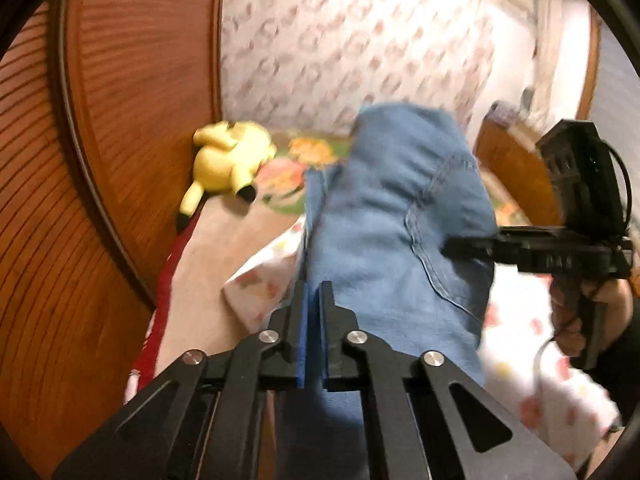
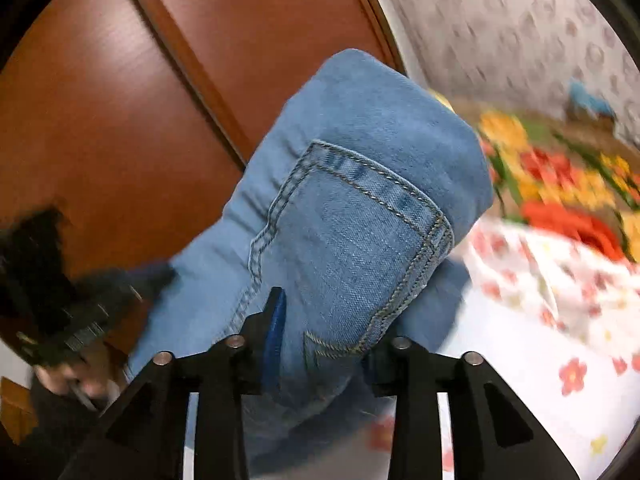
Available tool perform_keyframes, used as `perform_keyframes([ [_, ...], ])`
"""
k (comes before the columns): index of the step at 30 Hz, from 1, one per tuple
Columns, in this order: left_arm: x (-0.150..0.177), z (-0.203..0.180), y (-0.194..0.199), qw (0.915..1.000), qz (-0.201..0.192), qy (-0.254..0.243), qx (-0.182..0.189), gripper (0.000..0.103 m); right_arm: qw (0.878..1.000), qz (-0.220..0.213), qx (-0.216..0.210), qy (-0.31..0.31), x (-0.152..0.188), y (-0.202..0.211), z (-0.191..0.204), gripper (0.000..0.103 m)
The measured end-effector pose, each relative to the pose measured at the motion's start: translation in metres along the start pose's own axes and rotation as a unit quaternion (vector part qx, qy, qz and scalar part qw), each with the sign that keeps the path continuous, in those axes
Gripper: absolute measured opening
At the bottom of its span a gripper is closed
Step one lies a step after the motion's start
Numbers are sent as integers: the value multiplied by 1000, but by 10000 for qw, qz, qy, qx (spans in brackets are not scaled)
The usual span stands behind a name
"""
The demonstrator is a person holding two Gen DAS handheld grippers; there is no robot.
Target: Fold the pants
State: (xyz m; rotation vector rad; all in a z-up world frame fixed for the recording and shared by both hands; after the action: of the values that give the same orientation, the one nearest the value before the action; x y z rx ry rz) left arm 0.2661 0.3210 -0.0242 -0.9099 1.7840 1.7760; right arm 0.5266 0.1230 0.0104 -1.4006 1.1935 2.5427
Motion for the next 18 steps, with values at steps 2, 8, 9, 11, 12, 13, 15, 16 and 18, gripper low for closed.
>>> perform_keyframes([
  [2, 5, 3, -13, 9999, 131, -12, -45, 5, 9997, 102, 200, -41, 5, -9, -13, 40],
  [8, 7, 12, -2, 9999, 16, 86, -106, 5, 9996, 57, 244, 154, 0, 9, -15, 46],
  [9, 5, 9, 2, 9999, -44, 88, -111, 7, 9990, 62, 341, 266, -1, 13, -12, 46],
  [11, 2, 3, 15, 9998, -162, 102, -81, 19, 9980, 39, 486, 396, 1, 24, -6, 47],
  [12, 1, 1, 16, 9997, -196, 98, -77, 30, 9975, 8, 555, 448, -4, 26, -6, 47],
  [13, 1, -3, 21, 9996, -261, 76, -82, 37, 9963, -79, 678, 518, -7, 28, -5, 47],
  [15, 1, -6, 20, 9994, -350, 25, -62, 52, 9930, -419, 933, 598, -10, 46, 3, 47],
  [16, 2, -12, 22, 9993, -360, -29, -40, 54, 9917, -605, 956, 606, -13, 61, 11, 47],
  [18, 3, -17, 20, 9993, -363, -55, 9, 64, 9910, -825, 859, 604, -15, 79, 21, 47],
])
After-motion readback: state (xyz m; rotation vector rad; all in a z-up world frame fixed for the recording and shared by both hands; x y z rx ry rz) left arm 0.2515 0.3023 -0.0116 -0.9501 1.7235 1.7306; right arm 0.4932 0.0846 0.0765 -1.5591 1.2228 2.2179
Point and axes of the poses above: each gripper's, at about its wrist camera, not at the fingertips, and y roughly against the way its jaws point, z to its left, x to its underside, the point moved 3 cm from there along -y, roughly the way its jaws point, and after that the axes turned 2 degrees about -x, right-handed, at the moved point
